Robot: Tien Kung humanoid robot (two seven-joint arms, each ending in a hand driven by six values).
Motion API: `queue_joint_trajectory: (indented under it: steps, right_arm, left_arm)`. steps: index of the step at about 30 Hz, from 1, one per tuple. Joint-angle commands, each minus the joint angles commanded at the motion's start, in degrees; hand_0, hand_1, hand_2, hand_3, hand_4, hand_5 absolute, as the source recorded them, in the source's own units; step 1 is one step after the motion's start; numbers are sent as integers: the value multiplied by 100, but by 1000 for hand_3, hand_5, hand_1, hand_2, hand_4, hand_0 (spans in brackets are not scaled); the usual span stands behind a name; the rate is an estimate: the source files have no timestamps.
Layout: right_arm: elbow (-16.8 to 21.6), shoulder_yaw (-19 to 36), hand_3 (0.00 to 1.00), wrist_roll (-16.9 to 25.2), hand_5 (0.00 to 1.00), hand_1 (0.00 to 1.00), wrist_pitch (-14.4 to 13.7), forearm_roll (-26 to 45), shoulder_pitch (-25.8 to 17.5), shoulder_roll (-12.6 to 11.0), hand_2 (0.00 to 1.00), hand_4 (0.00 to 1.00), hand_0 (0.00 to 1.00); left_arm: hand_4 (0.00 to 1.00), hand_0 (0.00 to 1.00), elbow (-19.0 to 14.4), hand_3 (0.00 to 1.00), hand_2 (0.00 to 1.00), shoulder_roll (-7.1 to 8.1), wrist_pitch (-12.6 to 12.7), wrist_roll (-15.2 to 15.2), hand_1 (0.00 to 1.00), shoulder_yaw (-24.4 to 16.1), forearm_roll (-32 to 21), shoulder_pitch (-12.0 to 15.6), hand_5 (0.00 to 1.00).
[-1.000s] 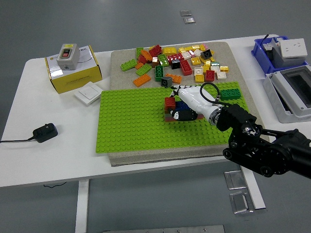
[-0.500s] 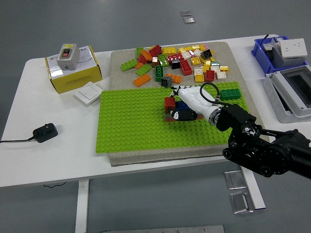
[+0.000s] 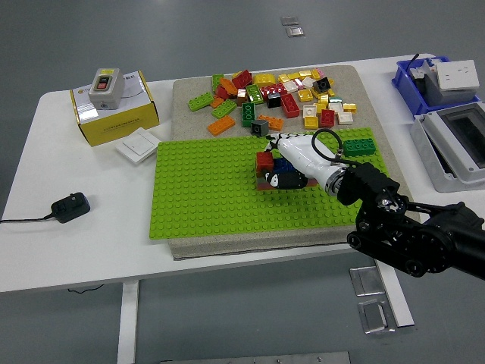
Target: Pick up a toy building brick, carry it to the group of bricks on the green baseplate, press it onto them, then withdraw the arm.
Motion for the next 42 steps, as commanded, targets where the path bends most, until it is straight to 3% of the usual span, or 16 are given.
queue_joint_trajectory:
  steps: [42]
  right_arm:
    - [21,60,735,19,442,869,-4,52,5,1,936,574,796]
  left_arm:
    - [215,660,0,600,589,-10,32,-39,656,-12,-7,-18,714]
